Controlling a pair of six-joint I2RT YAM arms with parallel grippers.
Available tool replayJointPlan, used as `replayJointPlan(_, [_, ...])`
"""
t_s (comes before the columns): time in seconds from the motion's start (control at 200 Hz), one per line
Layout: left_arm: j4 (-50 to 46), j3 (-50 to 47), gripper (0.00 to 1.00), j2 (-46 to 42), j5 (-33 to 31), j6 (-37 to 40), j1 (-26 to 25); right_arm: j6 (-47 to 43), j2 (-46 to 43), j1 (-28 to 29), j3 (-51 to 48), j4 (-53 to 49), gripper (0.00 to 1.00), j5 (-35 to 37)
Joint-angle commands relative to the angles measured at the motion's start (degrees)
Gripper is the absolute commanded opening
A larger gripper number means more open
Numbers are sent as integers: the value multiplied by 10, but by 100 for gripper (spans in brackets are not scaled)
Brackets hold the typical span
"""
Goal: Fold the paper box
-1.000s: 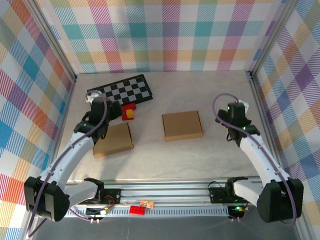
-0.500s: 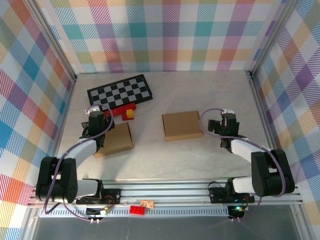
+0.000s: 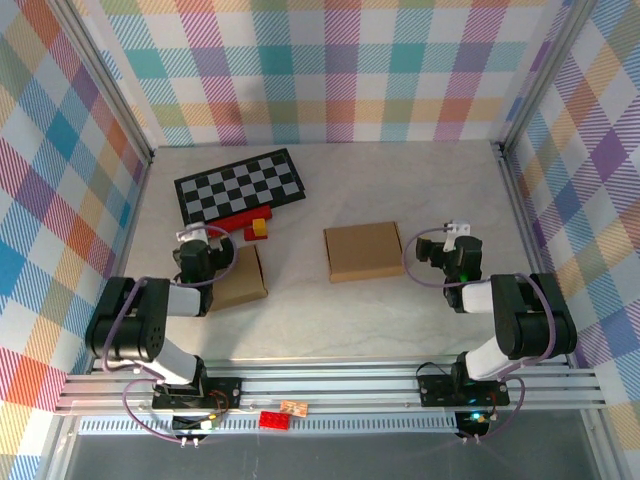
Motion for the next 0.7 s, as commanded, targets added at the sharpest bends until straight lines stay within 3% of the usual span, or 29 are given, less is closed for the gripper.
replayJointPlan(0.0, [35, 16, 100, 5, 14, 7, -5, 3, 2, 0, 13, 44, 99, -4])
replayJointPlan(0.115, [31, 24, 100, 11, 10, 13, -12, 19, 5, 1, 35, 6, 99, 29])
replayJointPlan(0.695, [12, 36, 100, 12, -12, 26, -29, 14, 6, 4, 34, 8, 99, 31])
